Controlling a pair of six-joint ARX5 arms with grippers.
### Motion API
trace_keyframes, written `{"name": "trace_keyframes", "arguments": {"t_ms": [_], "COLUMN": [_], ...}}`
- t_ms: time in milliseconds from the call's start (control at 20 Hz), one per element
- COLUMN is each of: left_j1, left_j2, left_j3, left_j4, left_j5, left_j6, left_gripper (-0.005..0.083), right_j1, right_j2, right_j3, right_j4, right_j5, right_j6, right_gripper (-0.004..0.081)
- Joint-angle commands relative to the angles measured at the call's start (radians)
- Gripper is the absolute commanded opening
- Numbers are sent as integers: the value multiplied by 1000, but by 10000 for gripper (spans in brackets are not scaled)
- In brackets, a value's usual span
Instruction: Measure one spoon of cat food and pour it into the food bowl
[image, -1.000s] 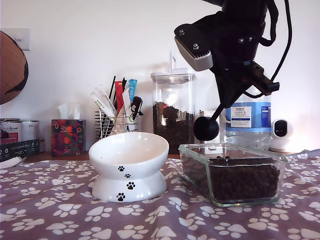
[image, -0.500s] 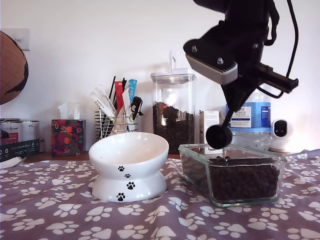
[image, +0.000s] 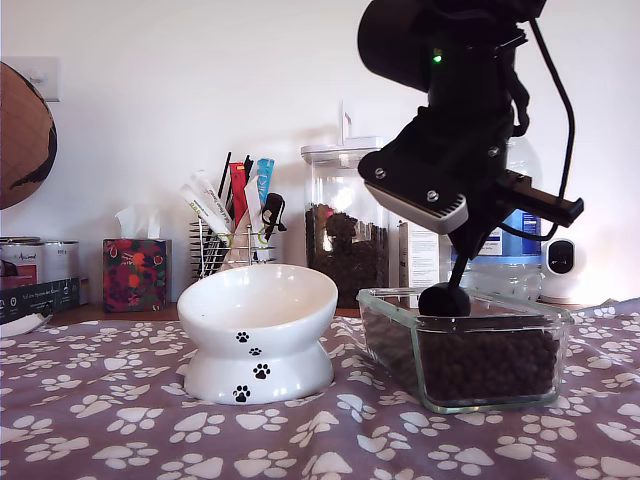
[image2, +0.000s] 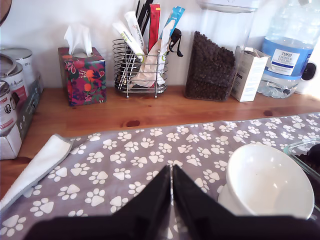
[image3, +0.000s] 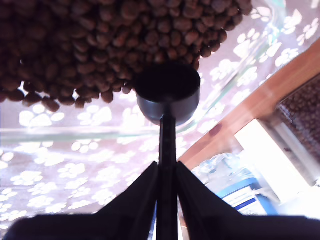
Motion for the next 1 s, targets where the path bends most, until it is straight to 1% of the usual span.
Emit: {"name": "trace_keyframes", "arguments": {"t_ms": [0,100,250,400,450,550,650,700,800,850,950], "left_j1": [-5,-5,-5,-5,-5,-5,-5,-5,-5,-5,-5], "left_j2": [4,4,4,4,4,4,4,4,4,4,4], "left_j3": [-3,-3,-3,-3,-3,-3,-3,-3,-3,-3,-3], "left_j4": [0,-11,-21,-23,-24,-26,-31,-37,-43,-44,-45], "left_j5": [7,7,7,7,10,18,19,19,19,19,20], "left_j6": [-3,-3,-3,-3,-3,-3,-3,-3,-3,-3,-3], "left_gripper": [-19,-19,-19,-19,-19,-19,-19,-19,-19,-19,-19], "right_j1": [27,57,86,92,91,87,72,66,56,55,56], "right_j2": [51,51,47,47,47,47,47,47,47,47,47], "right_j3": [-13,-13,-13,-13,-13,-13,-13,-13,-13,-13,-13], "right_j4": [-48,-77,-107,-111,-111,-111,-127,-146,-203,-229,-233], "right_j5": [-14,-21,-20,8,26,61,76,71,27,3,-50], "right_j6": [-15,-11,29,102,142,264,409,492,602,627,667], "right_gripper": [-12,-12,-12,-11,-12,-11,-12,-12,-12,-12,-12]}}
